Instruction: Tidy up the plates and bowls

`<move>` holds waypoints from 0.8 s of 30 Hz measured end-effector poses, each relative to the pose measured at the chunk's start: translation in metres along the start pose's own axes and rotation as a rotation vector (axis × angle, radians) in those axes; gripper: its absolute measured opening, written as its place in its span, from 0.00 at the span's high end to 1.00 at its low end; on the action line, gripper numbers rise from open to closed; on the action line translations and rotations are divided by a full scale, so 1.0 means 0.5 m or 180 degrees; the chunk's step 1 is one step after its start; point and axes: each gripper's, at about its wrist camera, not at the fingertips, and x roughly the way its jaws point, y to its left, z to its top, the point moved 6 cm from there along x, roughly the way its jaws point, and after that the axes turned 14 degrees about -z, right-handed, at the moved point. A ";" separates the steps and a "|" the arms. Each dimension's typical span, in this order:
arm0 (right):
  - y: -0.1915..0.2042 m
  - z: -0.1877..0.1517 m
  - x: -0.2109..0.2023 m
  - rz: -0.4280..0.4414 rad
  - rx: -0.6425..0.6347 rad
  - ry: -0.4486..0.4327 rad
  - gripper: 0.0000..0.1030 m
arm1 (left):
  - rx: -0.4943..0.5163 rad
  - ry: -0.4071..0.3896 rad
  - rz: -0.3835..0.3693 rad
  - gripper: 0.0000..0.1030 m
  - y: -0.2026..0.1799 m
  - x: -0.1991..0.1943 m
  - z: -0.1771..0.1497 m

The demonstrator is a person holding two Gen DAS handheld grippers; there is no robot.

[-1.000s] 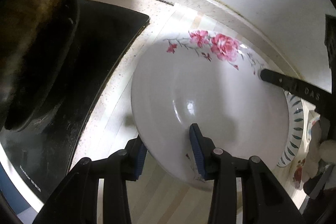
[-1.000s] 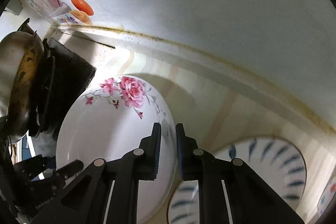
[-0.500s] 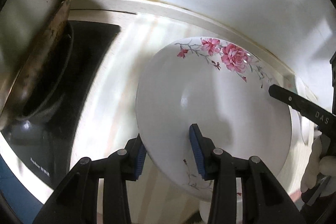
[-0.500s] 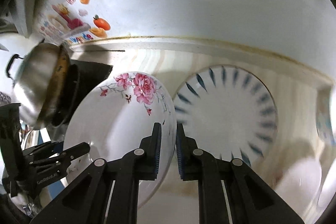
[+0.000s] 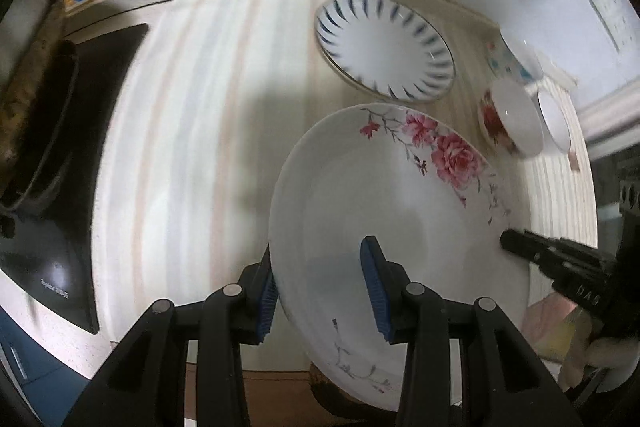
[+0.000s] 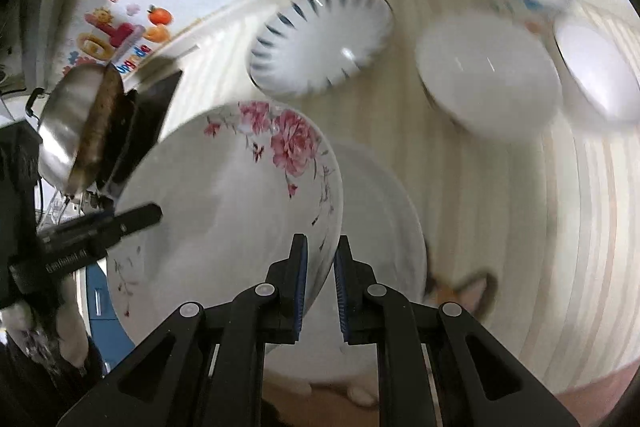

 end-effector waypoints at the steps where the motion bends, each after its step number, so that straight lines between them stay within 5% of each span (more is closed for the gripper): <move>1: -0.008 -0.014 0.006 0.0003 0.0033 0.0020 0.85 | 0.0049 0.0040 0.0022 0.65 -0.006 0.011 -0.004; 6: -0.046 -0.062 0.030 0.0000 0.0186 0.0075 0.85 | 0.0142 0.0165 0.0077 0.65 -0.020 0.043 -0.020; 24: -0.068 -0.050 0.051 -0.0146 0.0195 0.0117 0.86 | 0.0191 0.0490 0.0260 0.65 -0.011 0.117 -0.055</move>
